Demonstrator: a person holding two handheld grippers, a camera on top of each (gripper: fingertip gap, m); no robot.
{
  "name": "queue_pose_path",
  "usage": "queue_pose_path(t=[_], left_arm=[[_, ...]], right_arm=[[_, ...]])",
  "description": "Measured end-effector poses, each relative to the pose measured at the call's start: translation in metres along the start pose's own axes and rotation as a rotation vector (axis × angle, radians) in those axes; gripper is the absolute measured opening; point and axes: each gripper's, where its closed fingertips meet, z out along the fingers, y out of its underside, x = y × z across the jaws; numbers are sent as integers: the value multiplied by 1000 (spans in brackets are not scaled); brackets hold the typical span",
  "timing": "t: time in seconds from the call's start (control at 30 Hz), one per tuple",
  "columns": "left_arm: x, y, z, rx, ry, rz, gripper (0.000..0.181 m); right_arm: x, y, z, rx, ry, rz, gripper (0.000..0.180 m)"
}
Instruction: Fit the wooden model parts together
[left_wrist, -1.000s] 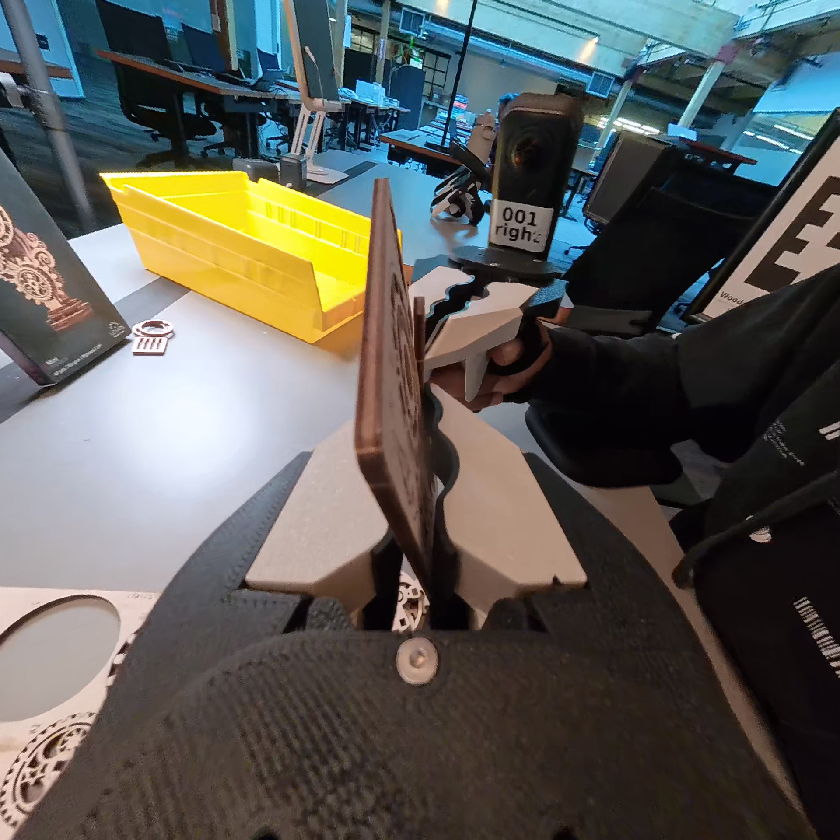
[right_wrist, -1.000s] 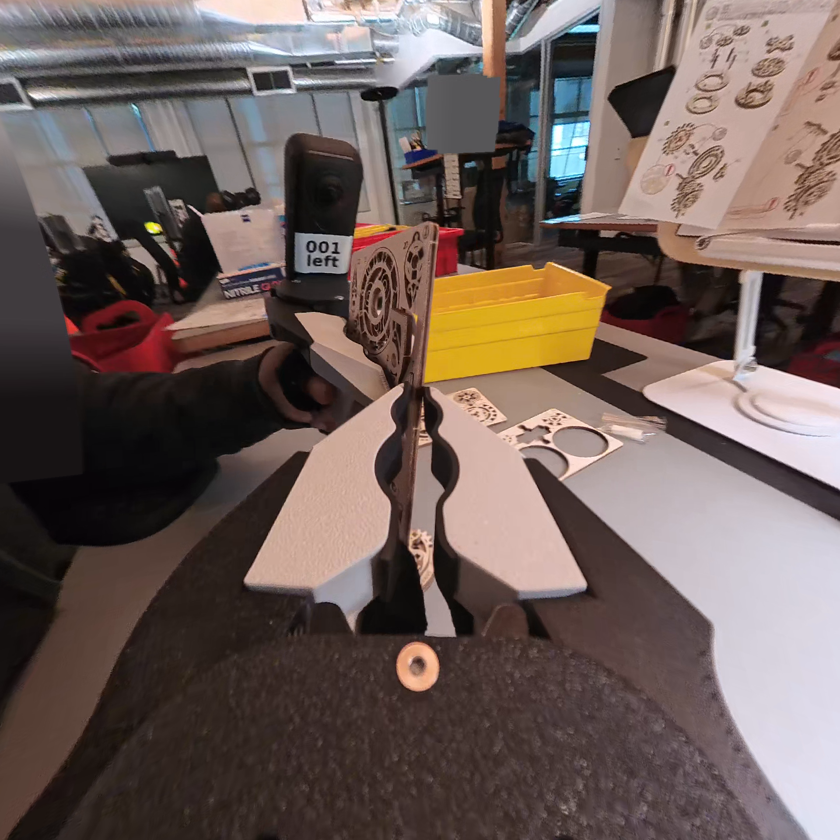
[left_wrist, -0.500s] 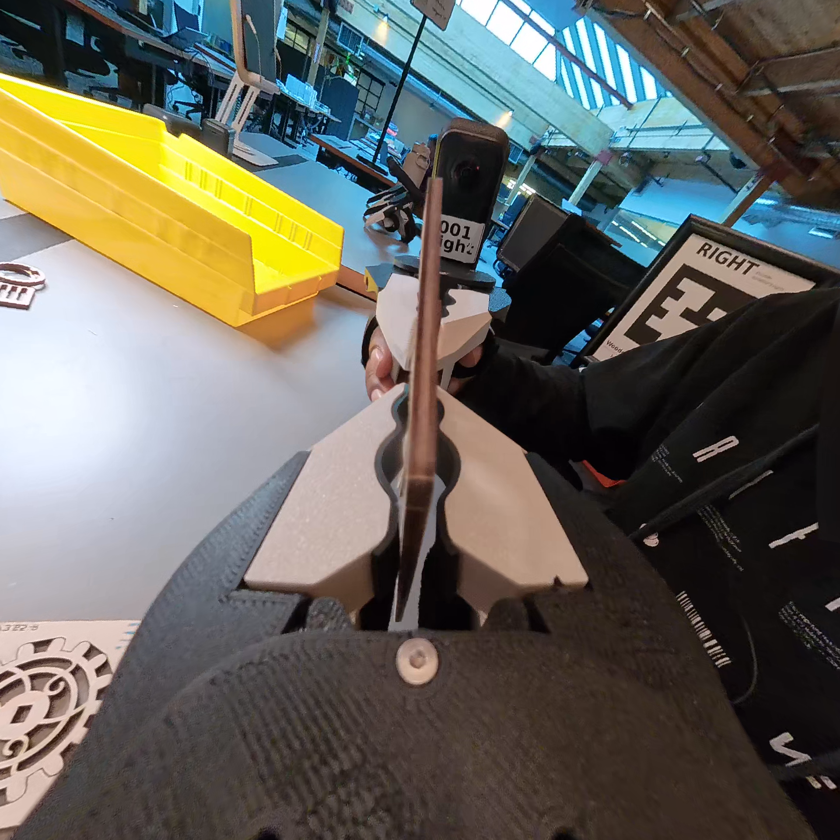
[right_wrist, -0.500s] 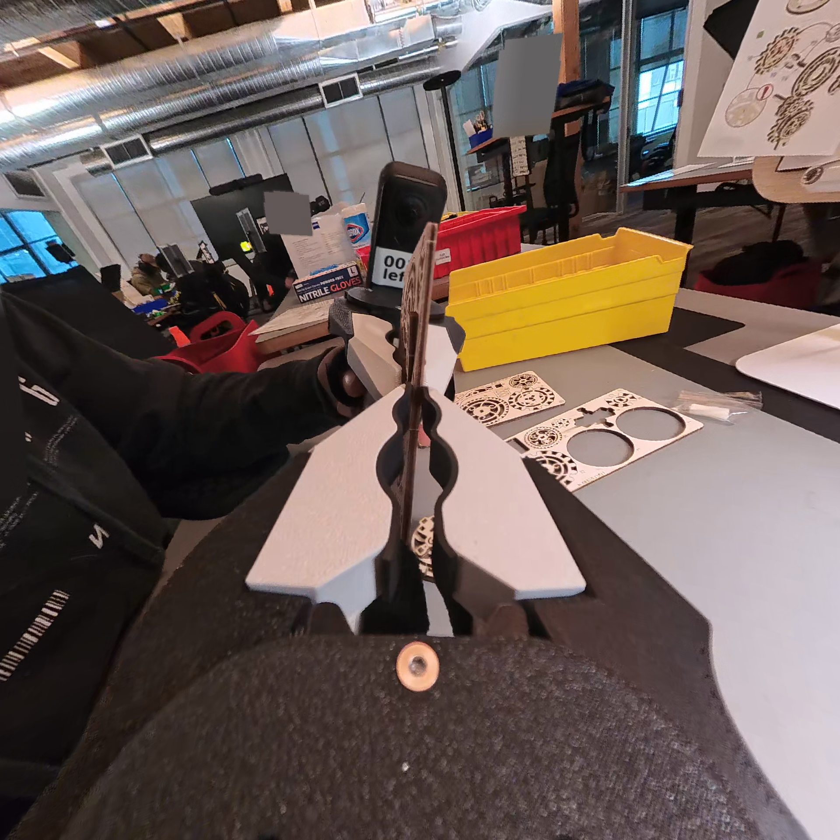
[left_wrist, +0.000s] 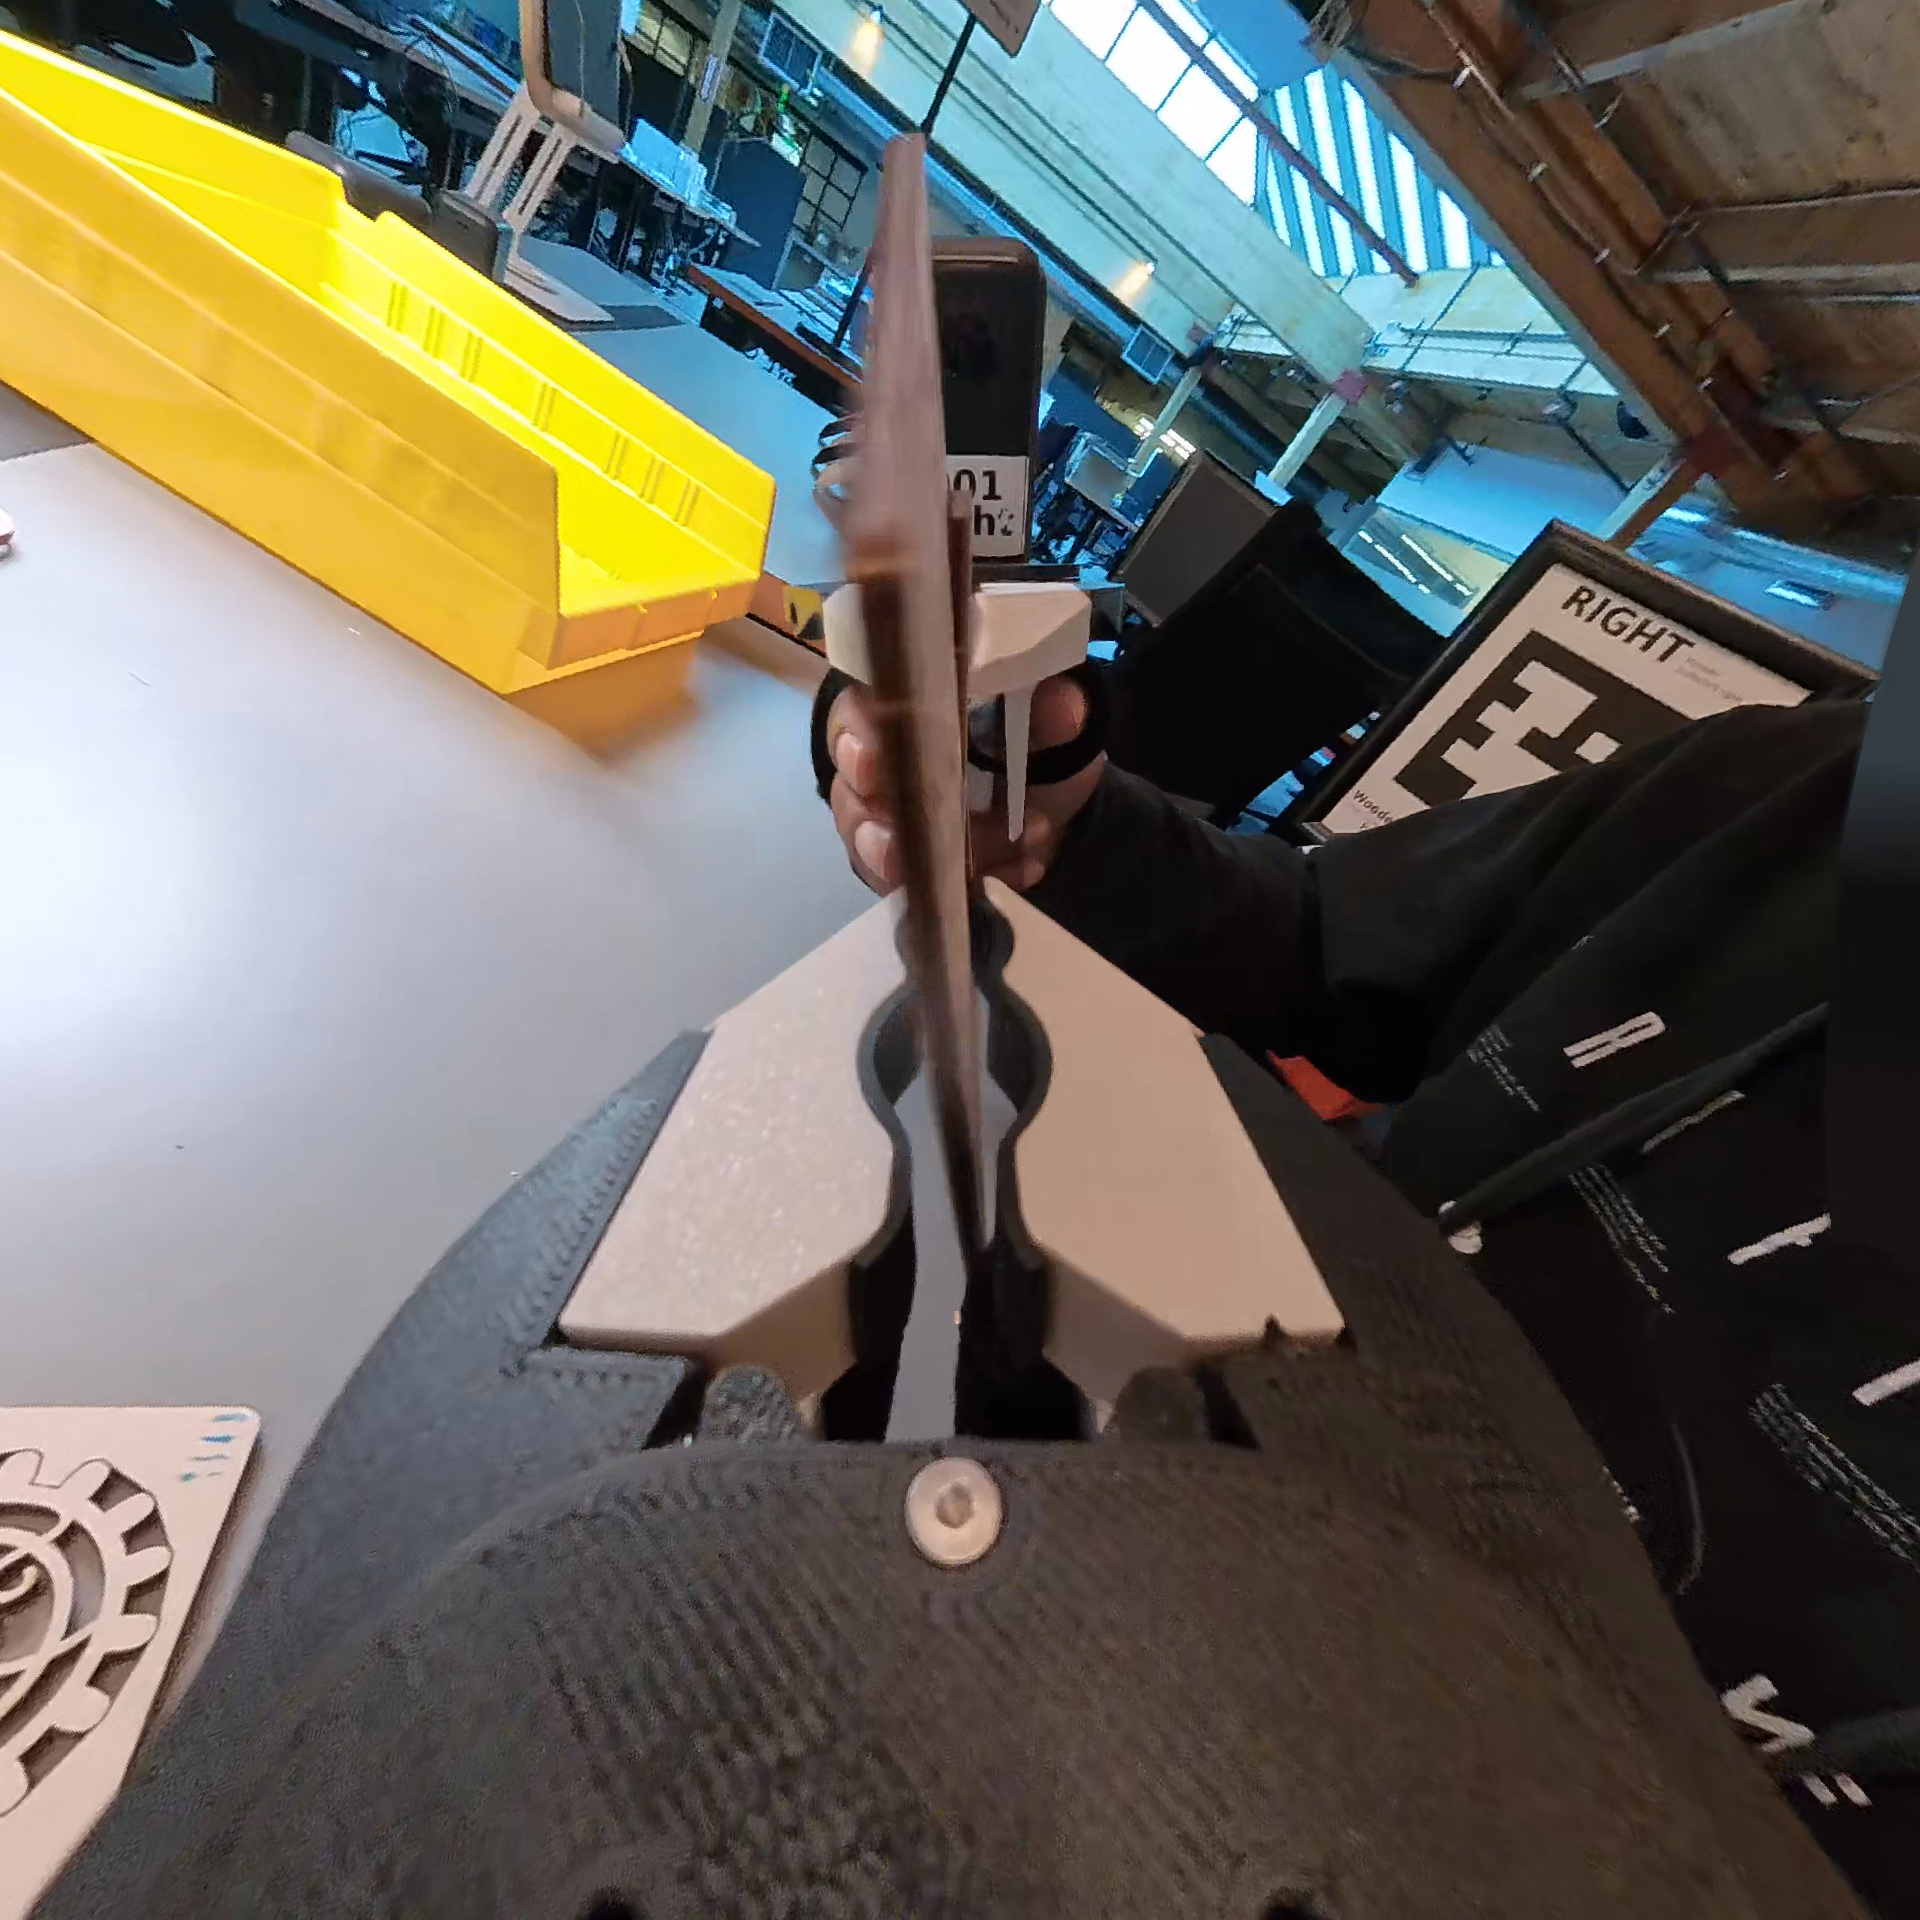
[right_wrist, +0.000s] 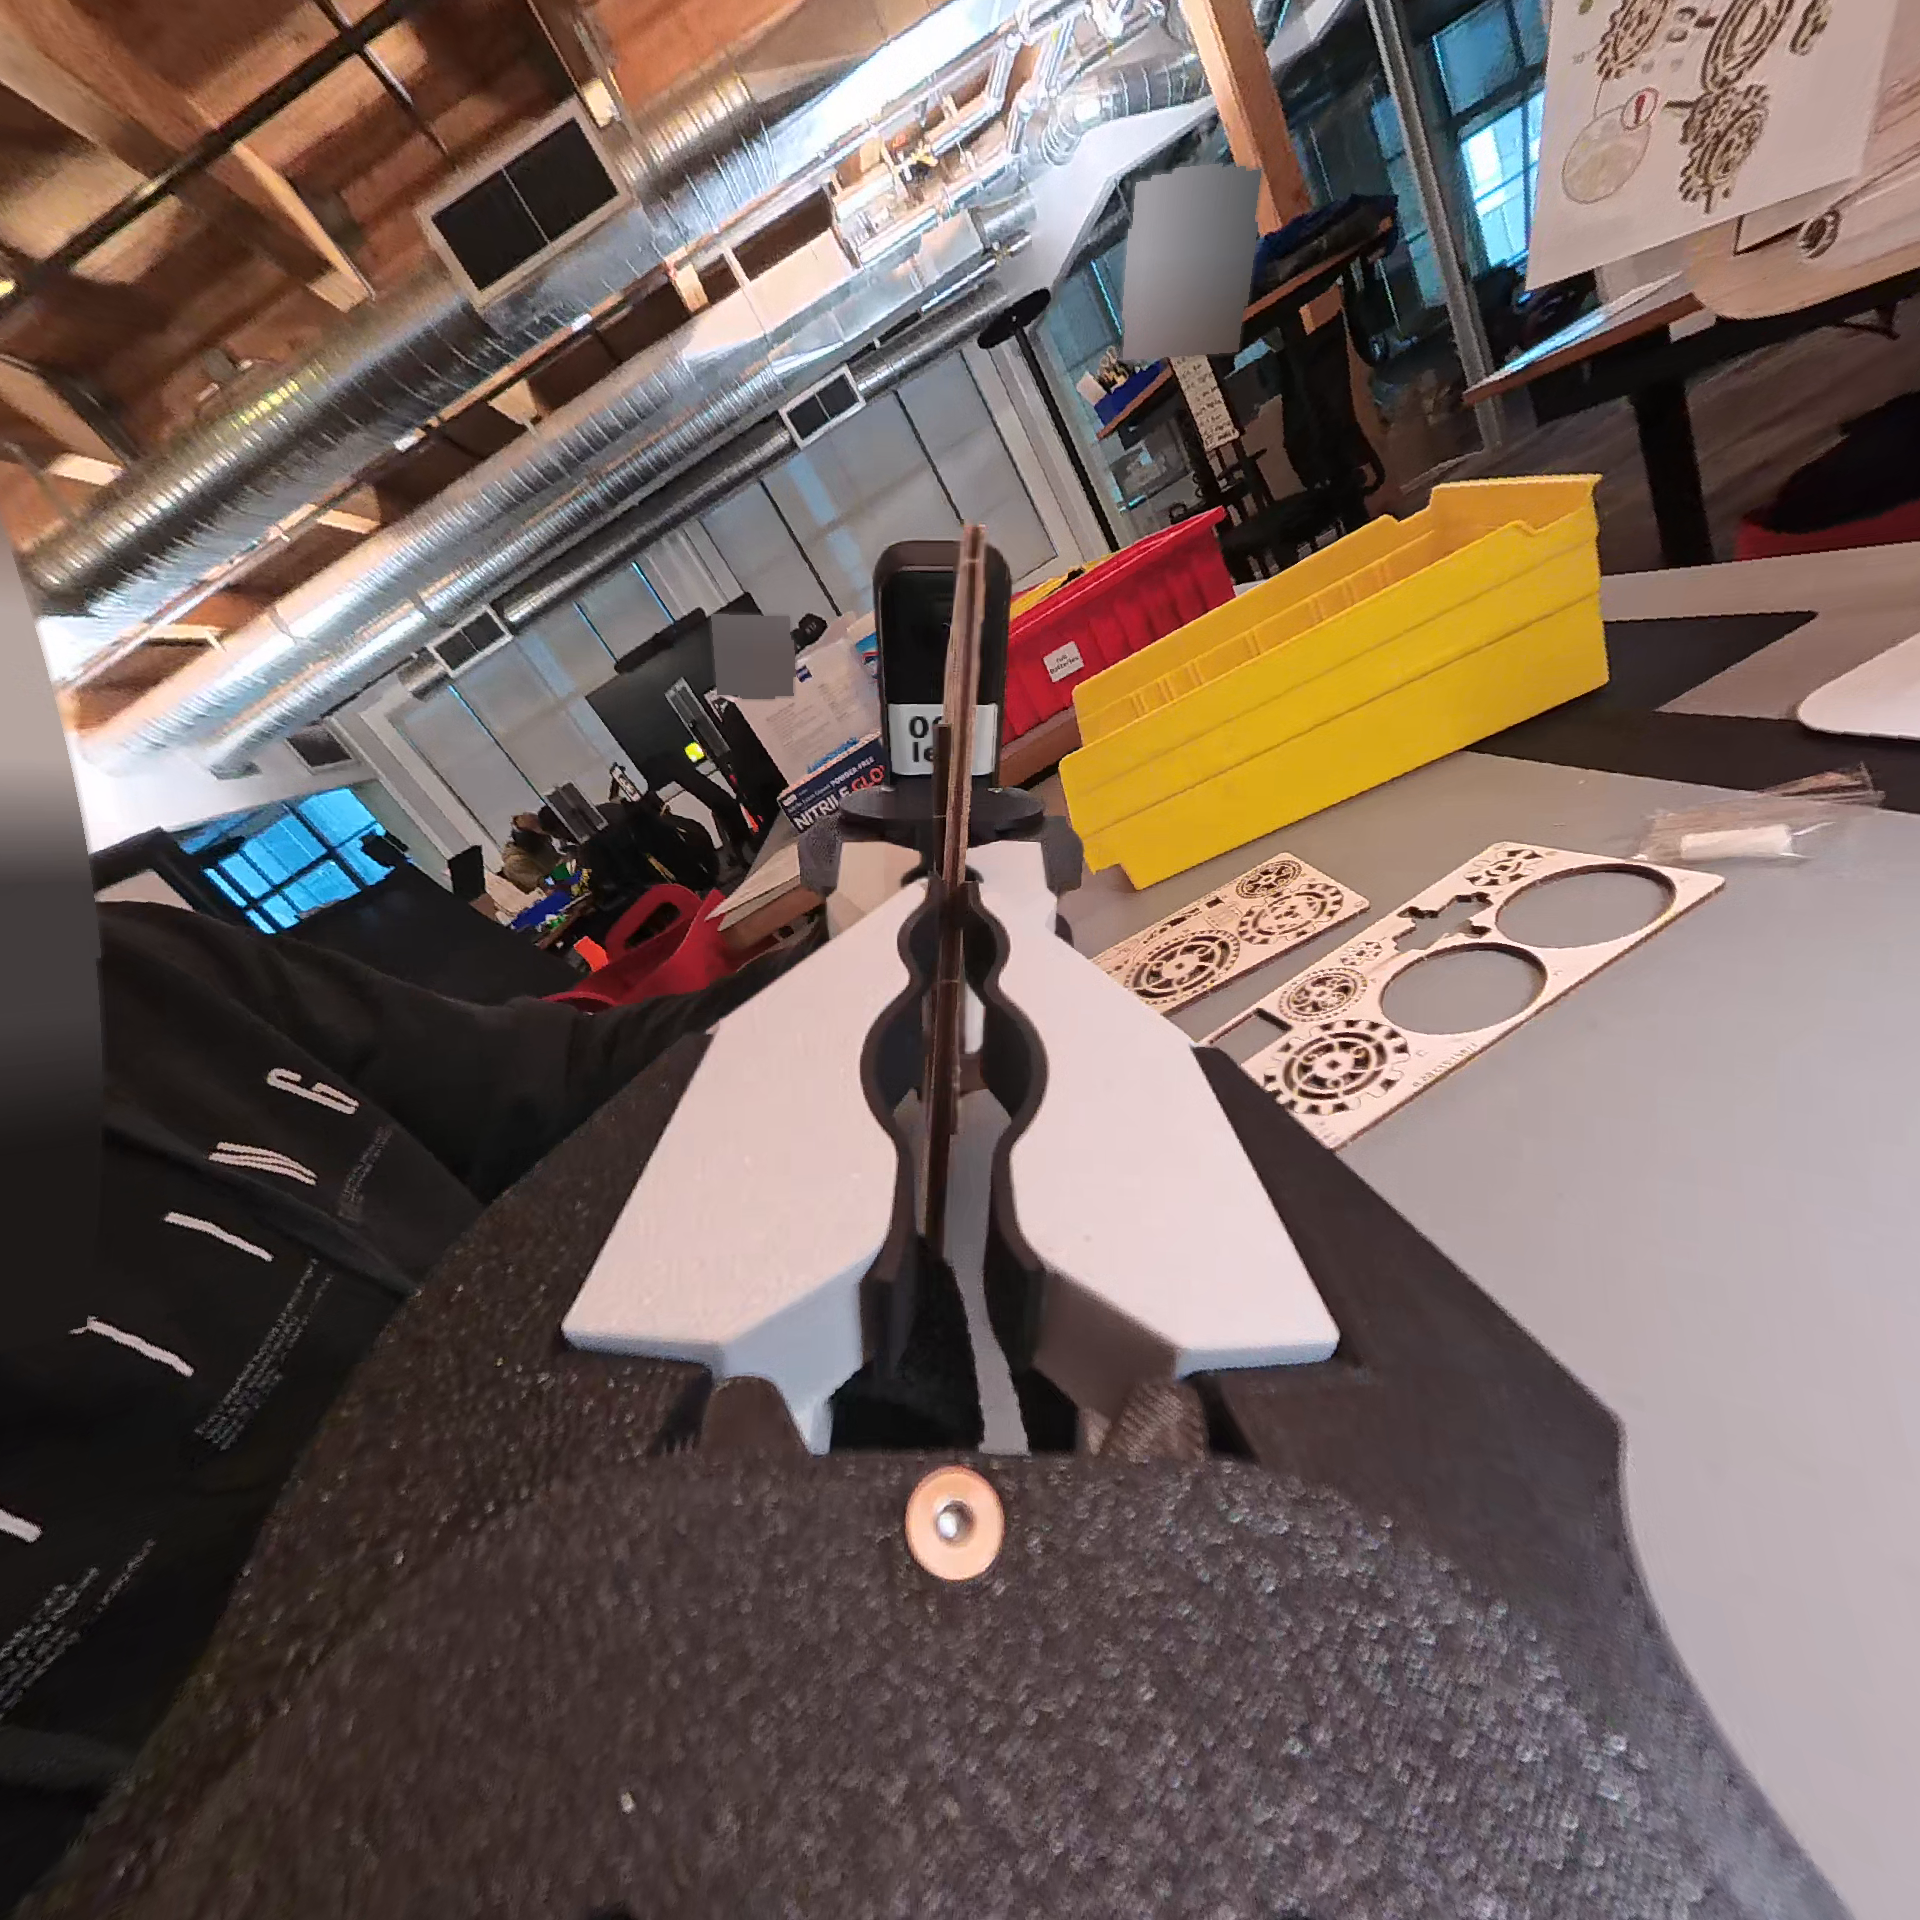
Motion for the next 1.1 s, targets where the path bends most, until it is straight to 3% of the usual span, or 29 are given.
queue_pose_path(t=[0.47,0.73,1.1], left_arm=[[2,2,1,21,123,-305,2],[-4,2,-1,27,104,-297,1],[-8,2,-2,30,62,-229,7]], right_arm=[[9,5,-1,-10,28,1,2],[8,11,0,-28,-7,50,12],[6,22,4,-90,-11,42,1]])
